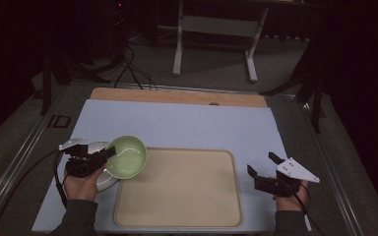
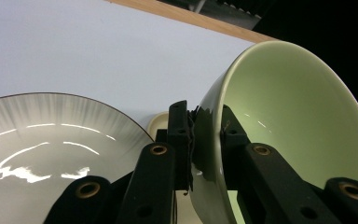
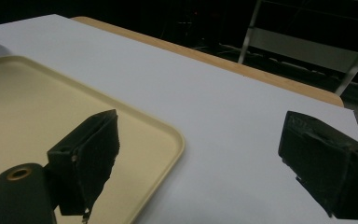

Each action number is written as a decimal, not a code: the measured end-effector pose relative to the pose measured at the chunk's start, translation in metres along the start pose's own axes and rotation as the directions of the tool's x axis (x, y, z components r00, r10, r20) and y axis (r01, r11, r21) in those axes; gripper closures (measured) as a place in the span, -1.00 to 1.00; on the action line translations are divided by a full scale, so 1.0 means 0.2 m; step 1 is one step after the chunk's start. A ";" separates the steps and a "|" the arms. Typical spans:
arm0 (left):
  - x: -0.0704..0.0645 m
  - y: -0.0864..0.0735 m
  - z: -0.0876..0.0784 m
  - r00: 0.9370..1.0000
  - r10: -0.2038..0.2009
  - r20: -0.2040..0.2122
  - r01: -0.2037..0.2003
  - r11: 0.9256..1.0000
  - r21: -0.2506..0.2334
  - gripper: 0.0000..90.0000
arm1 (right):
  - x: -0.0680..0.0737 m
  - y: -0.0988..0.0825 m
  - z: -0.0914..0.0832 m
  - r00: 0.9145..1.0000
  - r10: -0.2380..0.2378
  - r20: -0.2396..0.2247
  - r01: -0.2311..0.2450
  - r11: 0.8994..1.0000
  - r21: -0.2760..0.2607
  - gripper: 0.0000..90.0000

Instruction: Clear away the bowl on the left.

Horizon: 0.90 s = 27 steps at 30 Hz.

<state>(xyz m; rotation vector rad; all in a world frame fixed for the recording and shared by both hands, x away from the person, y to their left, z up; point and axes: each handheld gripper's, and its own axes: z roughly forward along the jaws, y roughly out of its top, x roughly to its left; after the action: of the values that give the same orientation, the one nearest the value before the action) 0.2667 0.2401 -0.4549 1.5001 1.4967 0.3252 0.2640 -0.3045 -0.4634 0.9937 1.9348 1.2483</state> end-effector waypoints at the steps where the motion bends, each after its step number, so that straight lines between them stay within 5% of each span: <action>1: -0.01 0.00 0.01 1.000 0.002 0.004 -0.002 1.000 0.003 0.79 | 0.00 0.00 0.00 1.000 0.000 0.000 0.000 1.000 0.000 -0.74; 27: -0.08 -0.03 0.09 0.998 0.028 0.054 -0.031 0.998 0.054 0.78 | 0.00 0.00 0.00 1.000 -0.004 -0.001 0.004 1.000 -0.001 -0.74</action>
<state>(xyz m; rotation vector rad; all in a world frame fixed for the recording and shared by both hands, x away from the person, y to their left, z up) 0.2736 0.2161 -0.4614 1.5637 1.4532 0.2616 0.2639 -0.3044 -0.4633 0.9889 1.9352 1.2477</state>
